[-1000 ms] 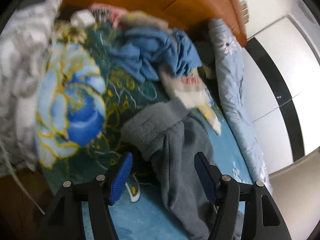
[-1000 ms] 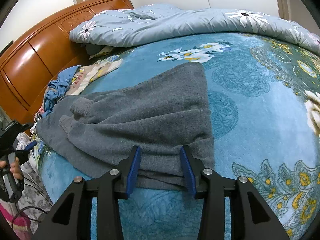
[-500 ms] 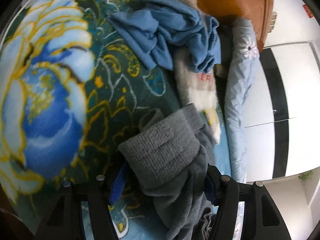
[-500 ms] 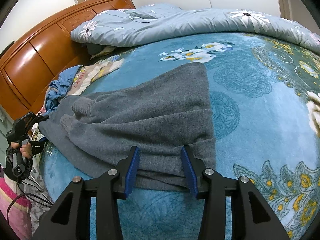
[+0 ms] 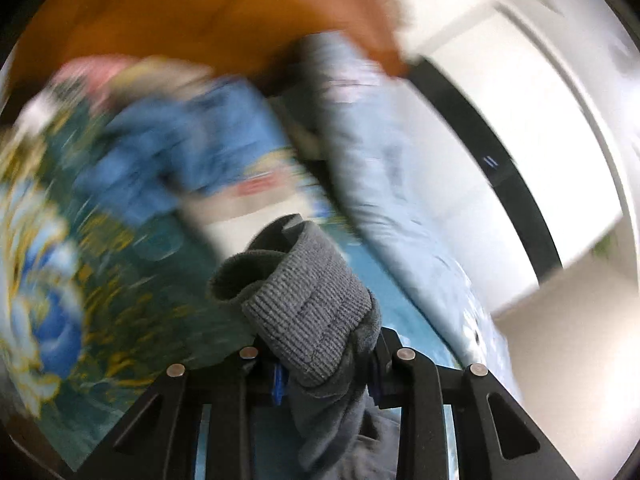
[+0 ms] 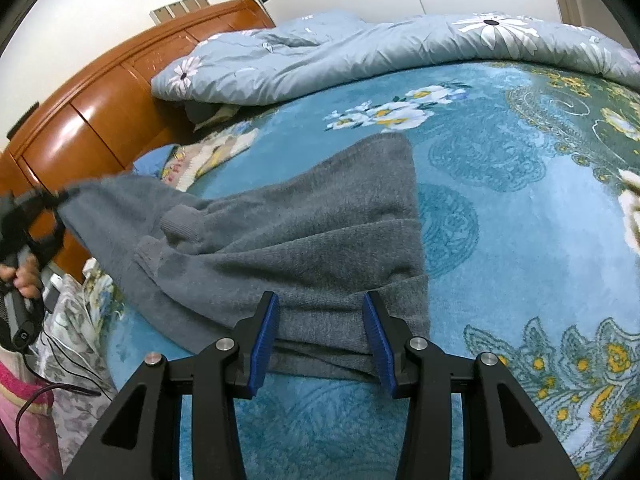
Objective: Fold clothes
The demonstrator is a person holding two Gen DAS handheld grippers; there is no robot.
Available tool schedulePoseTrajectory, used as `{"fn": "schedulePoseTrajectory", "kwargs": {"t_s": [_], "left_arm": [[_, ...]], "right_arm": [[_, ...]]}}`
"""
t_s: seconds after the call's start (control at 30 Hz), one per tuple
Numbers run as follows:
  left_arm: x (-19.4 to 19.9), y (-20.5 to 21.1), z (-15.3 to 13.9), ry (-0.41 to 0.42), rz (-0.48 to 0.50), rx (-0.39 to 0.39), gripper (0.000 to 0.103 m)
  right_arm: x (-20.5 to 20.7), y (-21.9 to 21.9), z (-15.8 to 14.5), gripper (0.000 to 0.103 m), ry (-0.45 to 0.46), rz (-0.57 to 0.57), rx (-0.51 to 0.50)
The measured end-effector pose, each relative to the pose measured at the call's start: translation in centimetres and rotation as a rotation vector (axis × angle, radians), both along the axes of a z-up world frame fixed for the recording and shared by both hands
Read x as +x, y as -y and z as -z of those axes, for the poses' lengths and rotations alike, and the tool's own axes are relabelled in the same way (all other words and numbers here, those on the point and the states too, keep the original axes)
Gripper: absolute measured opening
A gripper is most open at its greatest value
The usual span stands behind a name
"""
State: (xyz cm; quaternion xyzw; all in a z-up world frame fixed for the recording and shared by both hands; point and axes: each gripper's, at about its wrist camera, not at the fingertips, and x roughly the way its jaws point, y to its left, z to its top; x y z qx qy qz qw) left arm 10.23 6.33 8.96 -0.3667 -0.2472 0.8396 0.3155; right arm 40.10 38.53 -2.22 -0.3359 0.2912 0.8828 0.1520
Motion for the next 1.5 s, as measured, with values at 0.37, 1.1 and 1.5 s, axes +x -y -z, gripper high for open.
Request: {"fn": "schedulePoseTrajectory", "kwargs": {"t_s": [0.37,1.1,1.5], "left_arm": [[11.7,-16.9,-3.5,-0.252,0.44,-0.16,0.032],[21.1,-23.7,6.2,-0.22,0.693,-0.483,0.033],[20.8,-21.1,5.1,-0.174,0.716,-0.395,0.07]], "right_arm": [[3.9,-2.6,-0.9,0.045,-0.024,0.106,-0.003],[7.1,-5.5,-0.8,0.045,-0.023,0.205,-0.018],[4.7,-4.8,-3.3,0.045,-0.19,0.101,-0.097]]}}
